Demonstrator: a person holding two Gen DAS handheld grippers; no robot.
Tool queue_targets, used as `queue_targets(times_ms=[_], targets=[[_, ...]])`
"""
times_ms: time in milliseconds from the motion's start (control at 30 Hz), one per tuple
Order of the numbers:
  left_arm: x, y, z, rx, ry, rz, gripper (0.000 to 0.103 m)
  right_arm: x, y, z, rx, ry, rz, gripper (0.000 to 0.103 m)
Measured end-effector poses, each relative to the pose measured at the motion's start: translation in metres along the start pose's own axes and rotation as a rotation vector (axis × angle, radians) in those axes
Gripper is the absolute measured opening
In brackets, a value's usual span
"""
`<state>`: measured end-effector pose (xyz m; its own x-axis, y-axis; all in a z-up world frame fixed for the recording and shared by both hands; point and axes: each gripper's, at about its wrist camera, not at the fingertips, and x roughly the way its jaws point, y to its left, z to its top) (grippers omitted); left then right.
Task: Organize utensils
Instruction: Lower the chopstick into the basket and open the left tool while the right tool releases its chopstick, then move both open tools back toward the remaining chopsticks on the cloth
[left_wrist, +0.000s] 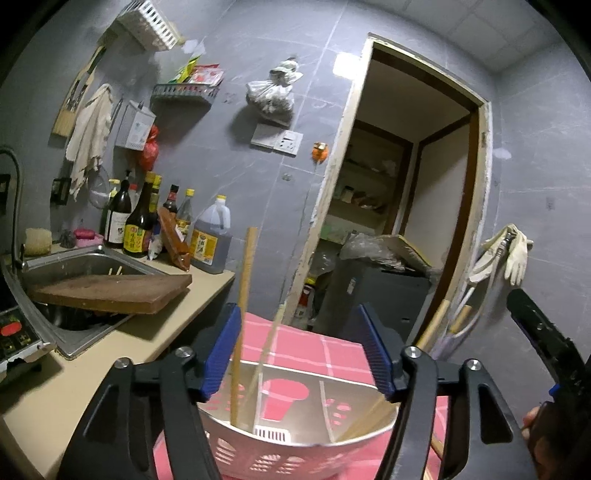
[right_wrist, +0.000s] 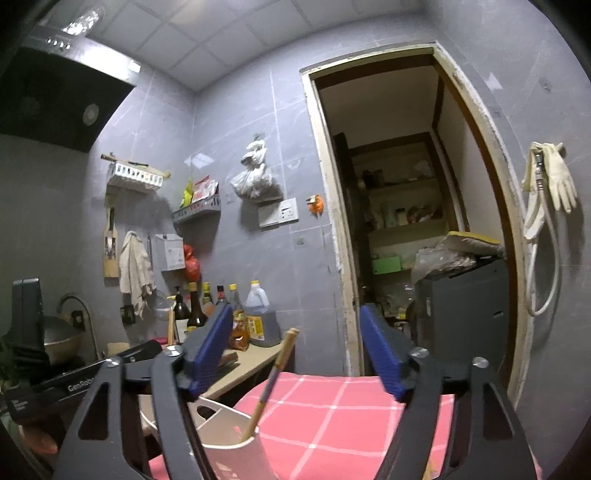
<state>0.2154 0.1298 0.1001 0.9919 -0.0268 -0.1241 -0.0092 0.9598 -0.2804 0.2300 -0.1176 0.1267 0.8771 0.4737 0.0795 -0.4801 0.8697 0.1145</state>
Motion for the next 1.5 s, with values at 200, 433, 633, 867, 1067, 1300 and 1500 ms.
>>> queue_targets(times_ms=[200,433,633,867,1067,1300,1500], targets=[[-0.016,-0.025,-0.003,0.028,-0.011,-0.052,0.079,-0.033,-0.018,0.012,-0.018,0.01,-0.04,0.089],[-0.027,-0.057,-0.018,0.048,0.018,-0.13,0.095,-0.071,-0.036,0.016,-0.054,0.035,-0.101,0.103],[-0.027,-0.088,-0.039,0.076,0.084,-0.195,0.096,-0.094,-0.055,0.011,-0.049,0.091,-0.149,0.103],[-0.015,-0.116,-0.075,0.12,0.218,-0.222,0.096,-0.105,-0.081,-0.01,-0.027,0.209,-0.201,0.103],[-0.003,-0.126,-0.101,0.146,0.33,-0.216,0.096,-0.098,-0.094,-0.034,-0.027,0.326,-0.226,0.103],[0.014,-0.133,-0.125,0.183,0.45,-0.218,0.095,-0.088,-0.111,-0.056,0.015,0.447,-0.229,0.103],[0.026,-0.14,-0.143,0.219,0.559,-0.243,0.082,-0.073,-0.122,-0.072,0.041,0.568,-0.21,0.086]])
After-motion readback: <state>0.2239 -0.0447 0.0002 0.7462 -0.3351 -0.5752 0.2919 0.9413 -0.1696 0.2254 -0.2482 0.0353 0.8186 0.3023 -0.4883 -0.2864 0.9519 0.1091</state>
